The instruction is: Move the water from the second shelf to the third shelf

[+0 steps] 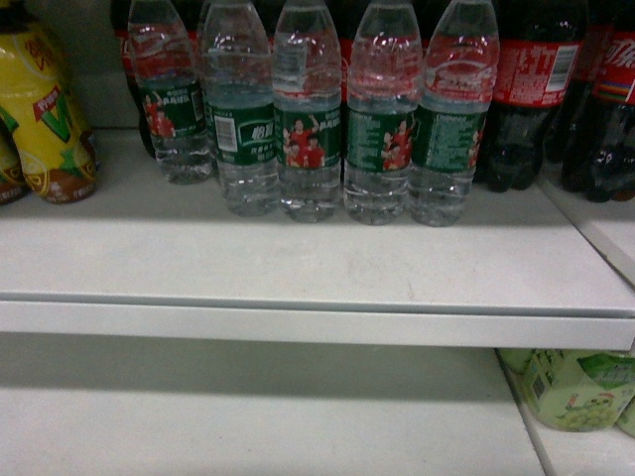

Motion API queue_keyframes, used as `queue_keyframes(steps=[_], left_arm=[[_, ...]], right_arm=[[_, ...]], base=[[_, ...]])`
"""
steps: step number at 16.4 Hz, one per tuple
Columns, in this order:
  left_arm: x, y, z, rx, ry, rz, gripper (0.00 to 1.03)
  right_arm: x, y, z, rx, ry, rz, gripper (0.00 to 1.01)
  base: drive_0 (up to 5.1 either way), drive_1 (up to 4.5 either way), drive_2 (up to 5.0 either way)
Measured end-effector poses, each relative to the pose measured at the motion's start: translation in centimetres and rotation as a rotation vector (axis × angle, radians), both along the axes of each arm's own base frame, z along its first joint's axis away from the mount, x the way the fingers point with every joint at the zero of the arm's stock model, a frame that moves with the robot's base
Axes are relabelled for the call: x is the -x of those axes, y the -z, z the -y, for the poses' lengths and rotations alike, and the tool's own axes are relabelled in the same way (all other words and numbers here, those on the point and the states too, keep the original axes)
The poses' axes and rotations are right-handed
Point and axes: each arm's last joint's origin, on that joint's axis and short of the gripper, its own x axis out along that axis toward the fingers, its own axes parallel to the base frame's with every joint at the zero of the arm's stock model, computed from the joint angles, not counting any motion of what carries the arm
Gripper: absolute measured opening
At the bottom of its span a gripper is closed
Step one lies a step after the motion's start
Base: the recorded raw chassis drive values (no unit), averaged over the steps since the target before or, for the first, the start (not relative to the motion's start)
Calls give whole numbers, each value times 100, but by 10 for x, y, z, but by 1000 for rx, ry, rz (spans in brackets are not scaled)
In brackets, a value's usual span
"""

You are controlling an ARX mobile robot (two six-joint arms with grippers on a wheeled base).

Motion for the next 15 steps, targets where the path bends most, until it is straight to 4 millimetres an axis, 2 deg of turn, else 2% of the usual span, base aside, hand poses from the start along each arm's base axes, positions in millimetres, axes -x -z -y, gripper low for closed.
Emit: queue_keyframes(steps=[15], left_arm=[[0,0,0,0,0,5,98]], right_arm=[[0,-2,0,-1,0,14,43]], base=[[0,0,0]])
